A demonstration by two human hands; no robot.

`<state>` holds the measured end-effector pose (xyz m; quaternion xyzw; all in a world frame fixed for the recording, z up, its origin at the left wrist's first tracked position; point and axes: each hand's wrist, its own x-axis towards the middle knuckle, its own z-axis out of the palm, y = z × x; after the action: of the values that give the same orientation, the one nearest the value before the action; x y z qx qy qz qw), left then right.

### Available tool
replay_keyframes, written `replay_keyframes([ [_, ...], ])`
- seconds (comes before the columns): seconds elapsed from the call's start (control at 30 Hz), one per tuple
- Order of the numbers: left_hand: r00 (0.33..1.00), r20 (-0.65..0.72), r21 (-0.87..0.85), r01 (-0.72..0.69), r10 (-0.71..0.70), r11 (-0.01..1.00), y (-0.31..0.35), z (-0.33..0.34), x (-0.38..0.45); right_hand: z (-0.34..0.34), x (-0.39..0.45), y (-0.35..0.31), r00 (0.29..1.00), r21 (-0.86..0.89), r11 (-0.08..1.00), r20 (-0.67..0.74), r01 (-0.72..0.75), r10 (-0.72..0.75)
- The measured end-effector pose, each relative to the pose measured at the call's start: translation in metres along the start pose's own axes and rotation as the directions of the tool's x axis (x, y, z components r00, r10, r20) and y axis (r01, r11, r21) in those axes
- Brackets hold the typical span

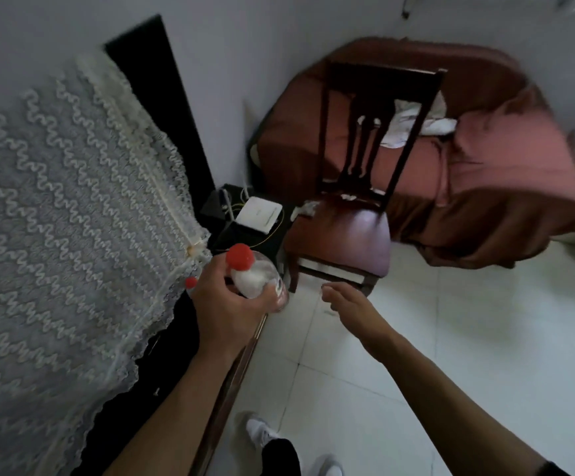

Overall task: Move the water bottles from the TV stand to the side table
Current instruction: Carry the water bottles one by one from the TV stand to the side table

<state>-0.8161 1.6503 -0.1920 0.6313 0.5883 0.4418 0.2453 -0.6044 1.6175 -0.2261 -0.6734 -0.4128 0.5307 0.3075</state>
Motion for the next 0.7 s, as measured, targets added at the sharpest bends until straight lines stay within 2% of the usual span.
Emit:
replay_keyframes([
  [0.13,0.996,0.066,-0.029,-0.053,0.055,0.998,0.049,0.013,-0.003,-0.037,-0.028,0.013,0.996,0.177,0.980,-0.010,-0.085,0.089],
  [0.33,0.961,0.223,-0.115,-0.142,0.165,0.983,0.107,0.052,-0.009,-0.081,-0.063,0.020,0.975,0.380,0.916,-0.123,-0.128,0.187],
  [0.47,0.898,0.361,-0.206,-0.189,0.254,0.960,0.127,0.082,-0.007,-0.107,-0.089,0.025,0.935,0.555,0.829,-0.255,-0.066,0.245],
  [0.53,0.875,0.382,-0.223,-0.225,0.297,0.949,0.135,0.093,-0.006,-0.113,-0.098,0.029,0.918,0.626,0.779,-0.290,-0.032,0.271],
  [0.7,0.816,0.446,-0.353,-0.219,0.369,0.910,0.152,0.111,-0.005,-0.115,-0.116,0.030,0.873,0.662,0.749,-0.377,0.021,0.309],
])
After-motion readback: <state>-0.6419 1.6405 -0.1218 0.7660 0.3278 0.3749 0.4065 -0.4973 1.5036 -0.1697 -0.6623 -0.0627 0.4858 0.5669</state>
